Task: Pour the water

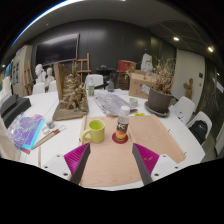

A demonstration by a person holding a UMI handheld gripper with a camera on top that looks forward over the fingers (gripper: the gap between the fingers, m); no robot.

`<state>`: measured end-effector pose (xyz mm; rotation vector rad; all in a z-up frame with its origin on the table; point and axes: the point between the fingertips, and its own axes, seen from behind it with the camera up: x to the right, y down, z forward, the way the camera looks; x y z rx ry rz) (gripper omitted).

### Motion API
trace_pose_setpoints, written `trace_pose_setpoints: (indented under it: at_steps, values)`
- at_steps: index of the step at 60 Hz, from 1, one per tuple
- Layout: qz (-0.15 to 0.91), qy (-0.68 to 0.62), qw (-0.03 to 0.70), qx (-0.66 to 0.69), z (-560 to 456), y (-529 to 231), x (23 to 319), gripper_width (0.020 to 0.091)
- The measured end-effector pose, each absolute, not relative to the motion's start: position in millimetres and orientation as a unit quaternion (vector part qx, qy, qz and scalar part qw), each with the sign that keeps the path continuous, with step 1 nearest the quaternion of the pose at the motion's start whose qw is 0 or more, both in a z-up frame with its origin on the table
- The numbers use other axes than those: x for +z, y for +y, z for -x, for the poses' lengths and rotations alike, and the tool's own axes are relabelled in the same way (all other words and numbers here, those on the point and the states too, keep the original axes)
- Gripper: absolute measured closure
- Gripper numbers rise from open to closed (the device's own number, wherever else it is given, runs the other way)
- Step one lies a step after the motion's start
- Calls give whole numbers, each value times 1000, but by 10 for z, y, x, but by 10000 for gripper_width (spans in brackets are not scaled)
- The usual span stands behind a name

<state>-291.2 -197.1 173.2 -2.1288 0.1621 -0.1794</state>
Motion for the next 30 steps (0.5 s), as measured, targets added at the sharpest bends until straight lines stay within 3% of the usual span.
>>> trace_pose_setpoints:
  at_steps: [13,30]
  values:
    - [877,61,473,-59,3391,-2582,1862,245]
    - [880,68,465,-72,3473,-2800,1876,243]
